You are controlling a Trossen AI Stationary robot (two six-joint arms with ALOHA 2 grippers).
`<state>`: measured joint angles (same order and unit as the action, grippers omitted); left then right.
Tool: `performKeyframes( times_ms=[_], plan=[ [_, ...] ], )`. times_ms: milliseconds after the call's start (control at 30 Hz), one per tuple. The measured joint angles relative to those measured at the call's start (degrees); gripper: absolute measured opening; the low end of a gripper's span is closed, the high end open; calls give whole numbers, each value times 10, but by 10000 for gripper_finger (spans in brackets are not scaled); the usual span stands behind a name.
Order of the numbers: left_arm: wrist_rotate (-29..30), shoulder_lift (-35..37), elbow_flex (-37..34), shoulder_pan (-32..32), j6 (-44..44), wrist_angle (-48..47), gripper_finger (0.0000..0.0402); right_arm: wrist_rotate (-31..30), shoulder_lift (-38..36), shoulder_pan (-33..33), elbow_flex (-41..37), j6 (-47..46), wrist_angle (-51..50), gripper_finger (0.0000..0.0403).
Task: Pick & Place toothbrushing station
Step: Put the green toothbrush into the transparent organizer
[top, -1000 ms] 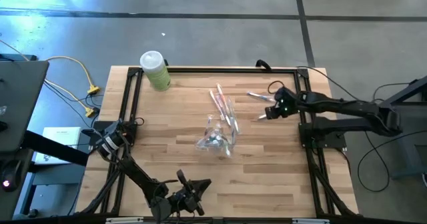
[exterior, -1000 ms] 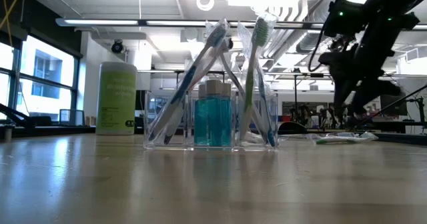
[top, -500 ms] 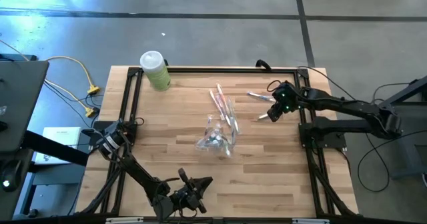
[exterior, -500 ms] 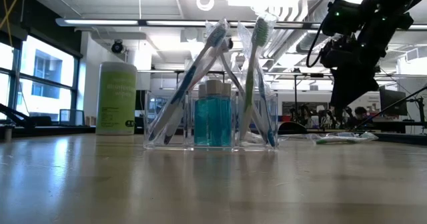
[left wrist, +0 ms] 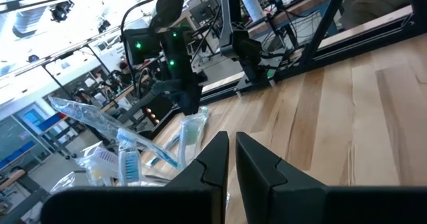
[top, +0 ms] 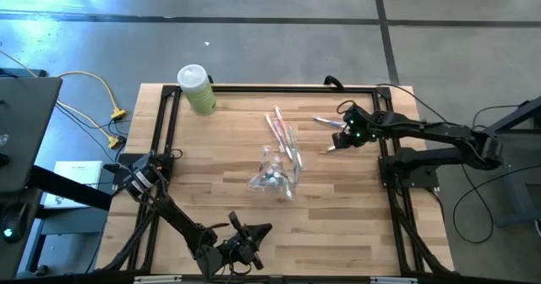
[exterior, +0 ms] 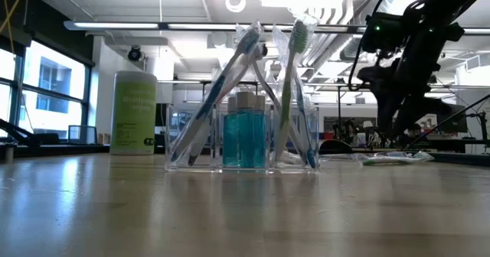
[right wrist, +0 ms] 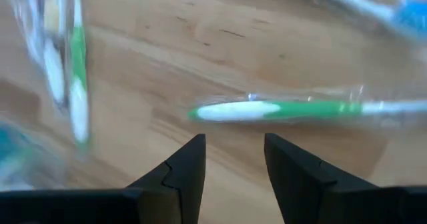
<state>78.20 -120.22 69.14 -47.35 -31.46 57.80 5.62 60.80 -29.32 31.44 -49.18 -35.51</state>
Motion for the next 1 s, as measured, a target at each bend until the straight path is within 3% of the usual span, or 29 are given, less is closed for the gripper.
performKeyframes(
  times_ms=[300,733,1000],
  plan=[
    [23,0,0,-10,0,0,23,143,0,5,0,-180,85,145],
    [18,0,0,-6,0,0,23,123,0,46,0,-244,235,145],
    [16,0,0,1,0,-1,23,79,0,59,0,-548,293,145]
  ],
)
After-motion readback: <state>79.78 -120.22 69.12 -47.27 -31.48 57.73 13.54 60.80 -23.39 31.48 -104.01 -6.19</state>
